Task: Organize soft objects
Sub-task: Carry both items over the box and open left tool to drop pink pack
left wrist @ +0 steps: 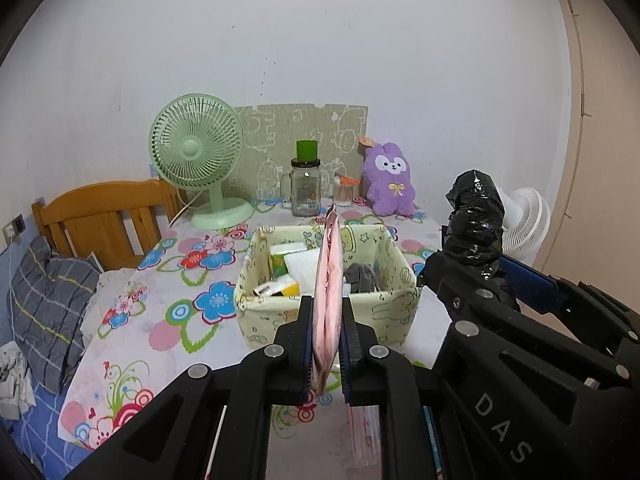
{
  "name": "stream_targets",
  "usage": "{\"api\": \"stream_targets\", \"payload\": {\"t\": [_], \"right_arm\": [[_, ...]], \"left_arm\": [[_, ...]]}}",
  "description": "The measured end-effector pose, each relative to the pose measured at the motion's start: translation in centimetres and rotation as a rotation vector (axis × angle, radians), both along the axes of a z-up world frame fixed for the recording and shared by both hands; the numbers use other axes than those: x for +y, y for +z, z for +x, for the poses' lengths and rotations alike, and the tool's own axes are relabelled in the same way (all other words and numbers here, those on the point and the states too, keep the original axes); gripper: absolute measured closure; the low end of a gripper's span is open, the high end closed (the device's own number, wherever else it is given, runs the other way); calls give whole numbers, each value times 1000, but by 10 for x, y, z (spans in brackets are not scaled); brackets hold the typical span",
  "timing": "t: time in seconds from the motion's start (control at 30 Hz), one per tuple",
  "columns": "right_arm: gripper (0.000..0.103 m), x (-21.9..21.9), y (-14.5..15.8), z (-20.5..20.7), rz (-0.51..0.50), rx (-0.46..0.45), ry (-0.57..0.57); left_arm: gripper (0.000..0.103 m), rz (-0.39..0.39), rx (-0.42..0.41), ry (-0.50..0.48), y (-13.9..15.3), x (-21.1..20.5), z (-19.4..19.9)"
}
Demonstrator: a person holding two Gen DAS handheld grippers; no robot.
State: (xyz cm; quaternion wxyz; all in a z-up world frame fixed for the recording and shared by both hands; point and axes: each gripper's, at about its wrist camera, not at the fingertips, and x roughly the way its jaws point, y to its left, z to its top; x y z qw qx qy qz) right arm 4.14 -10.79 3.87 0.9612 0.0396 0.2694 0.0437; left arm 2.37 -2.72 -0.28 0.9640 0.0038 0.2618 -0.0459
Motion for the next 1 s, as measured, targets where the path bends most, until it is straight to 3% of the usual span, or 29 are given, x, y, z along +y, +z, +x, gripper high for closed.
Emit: {"api": "stream_targets", "payload": {"t": [1.0], "right_arm": [[56,10,-10,88,31,38,39]], "left_arm": [[95,4,23,38,-3,7,81]]}}
